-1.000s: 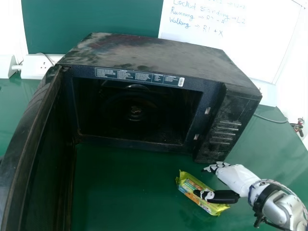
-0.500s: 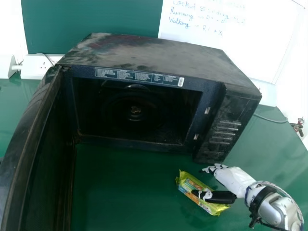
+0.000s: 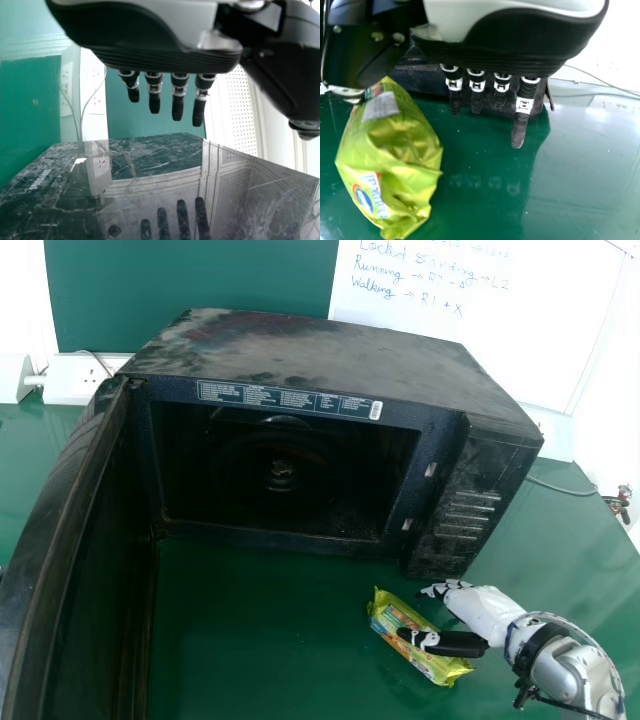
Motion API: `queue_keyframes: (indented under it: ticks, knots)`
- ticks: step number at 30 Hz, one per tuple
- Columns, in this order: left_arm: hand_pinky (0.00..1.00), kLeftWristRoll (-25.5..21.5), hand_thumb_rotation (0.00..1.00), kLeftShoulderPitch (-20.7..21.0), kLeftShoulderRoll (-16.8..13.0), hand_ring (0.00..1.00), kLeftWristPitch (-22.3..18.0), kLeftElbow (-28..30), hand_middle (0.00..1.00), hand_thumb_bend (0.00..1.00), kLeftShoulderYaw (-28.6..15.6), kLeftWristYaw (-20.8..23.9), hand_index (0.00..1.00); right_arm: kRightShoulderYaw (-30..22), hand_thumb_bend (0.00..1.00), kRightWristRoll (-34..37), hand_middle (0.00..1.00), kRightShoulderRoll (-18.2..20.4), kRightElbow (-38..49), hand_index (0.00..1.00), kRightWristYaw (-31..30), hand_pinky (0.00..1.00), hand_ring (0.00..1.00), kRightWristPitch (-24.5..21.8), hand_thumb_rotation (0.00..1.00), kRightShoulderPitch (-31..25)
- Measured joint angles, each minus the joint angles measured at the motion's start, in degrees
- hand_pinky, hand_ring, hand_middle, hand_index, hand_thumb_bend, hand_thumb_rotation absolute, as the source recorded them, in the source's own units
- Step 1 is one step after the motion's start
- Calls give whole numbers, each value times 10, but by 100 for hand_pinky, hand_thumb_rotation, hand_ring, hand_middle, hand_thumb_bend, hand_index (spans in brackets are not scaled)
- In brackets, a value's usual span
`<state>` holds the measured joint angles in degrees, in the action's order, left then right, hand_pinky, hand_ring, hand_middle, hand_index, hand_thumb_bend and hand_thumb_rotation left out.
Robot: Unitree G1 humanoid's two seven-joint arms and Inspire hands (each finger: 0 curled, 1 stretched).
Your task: Put biscuit inside oven
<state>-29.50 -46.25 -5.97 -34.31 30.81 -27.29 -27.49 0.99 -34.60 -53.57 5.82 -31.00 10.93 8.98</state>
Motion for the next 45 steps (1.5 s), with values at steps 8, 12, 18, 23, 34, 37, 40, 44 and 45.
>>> queue_keyframes:
  ticks: [8, 12, 18, 23, 34, 37, 40, 44, 45]
  knots:
    - [92, 1, 78, 0, 0, 89, 1, 1, 93, 100, 0, 0, 87, 0, 83, 1, 98, -1, 11, 93, -4, 60, 90, -1, 91, -5]
    - [90, 1, 78, 1, 0, 89, 1, 1, 93, 100, 0, 0, 87, 0, 83, 2, 98, -9, 26, 93, -15, 60, 90, 8, 92, -11]
    - [87, 1, 80, 0, 0, 88, 1, 2, 92, 100, 1, 0, 87, -5, 83, 0, 98, -30, 53, 93, -27, 61, 91, 25, 91, -17]
    - [92, 2, 82, -4, 4, 89, 2, 7, 94, 100, 9, 2, 87, -20, 83, 0, 99, -43, 94, 94, -41, 60, 90, 24, 92, -41]
    - [92, 10, 83, -4, 7, 89, 1, 7, 94, 100, 9, 2, 88, -43, 83, 1, 98, -44, 138, 93, -55, 60, 90, 20, 92, -80]
    - [91, 9, 83, -4, 7, 88, 1, 7, 93, 100, 9, 2, 88, -43, 83, 0, 98, -43, 137, 93, -51, 60, 90, 20, 91, -81]
    - [91, 8, 83, -4, 7, 88, 0, 7, 93, 100, 9, 1, 87, -42, 83, -4, 98, -34, 135, 93, -40, 60, 90, 20, 90, -84]
    - [91, 6, 83, -4, 7, 88, -5, 6, 93, 100, 9, 0, 87, -41, 84, -12, 98, -26, 128, 93, -30, 60, 89, 22, 90, -86]
    - [91, 7, 82, -4, 7, 88, -5, 6, 93, 100, 9, 0, 87, -41, 84, -12, 98, -25, 126, 93, -25, 60, 89, 22, 90, -87]
